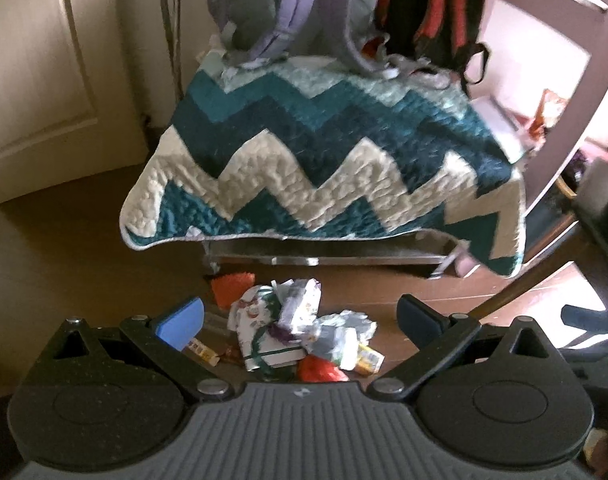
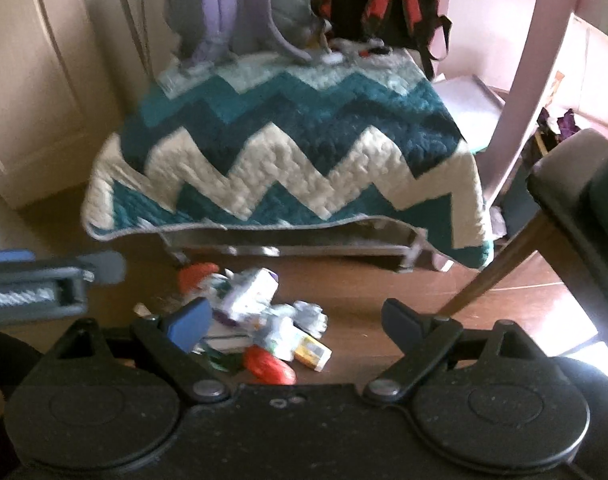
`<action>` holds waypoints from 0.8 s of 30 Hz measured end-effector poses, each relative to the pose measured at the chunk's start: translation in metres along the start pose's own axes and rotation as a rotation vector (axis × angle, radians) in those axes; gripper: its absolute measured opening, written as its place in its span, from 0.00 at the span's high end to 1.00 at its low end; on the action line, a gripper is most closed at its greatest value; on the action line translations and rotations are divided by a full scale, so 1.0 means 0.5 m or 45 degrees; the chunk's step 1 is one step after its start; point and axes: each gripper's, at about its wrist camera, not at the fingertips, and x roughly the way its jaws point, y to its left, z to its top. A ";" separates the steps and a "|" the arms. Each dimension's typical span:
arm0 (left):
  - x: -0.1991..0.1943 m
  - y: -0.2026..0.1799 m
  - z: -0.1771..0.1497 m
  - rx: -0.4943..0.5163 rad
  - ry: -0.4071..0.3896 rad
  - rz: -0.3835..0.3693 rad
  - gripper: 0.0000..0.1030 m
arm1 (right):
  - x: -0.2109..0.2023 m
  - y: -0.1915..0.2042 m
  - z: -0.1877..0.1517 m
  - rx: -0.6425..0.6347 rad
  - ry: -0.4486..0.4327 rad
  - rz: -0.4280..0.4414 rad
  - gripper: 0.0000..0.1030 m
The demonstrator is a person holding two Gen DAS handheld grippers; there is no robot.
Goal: Collect trash
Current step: 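Lower both tools toward the trash pile under the bed frame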
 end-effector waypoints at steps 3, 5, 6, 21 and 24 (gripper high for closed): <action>0.042 0.032 0.017 -0.014 -0.004 0.075 0.00 | 0.052 -0.022 0.011 0.046 0.010 -0.001 0.11; 0.071 0.056 0.033 -0.030 0.008 0.126 0.00 | 0.083 -0.038 0.017 0.072 -0.003 0.012 0.12; 0.091 0.072 0.041 -0.049 0.020 0.156 0.00 | 0.098 -0.047 0.017 0.084 -0.022 0.036 0.12; 0.395 0.084 0.058 -0.070 0.231 0.131 0.00 | 0.382 -0.004 -0.002 -0.125 0.283 0.237 0.13; 0.466 0.061 0.042 -0.009 0.272 0.119 0.00 | 0.449 0.012 -0.006 -0.160 0.339 0.272 0.13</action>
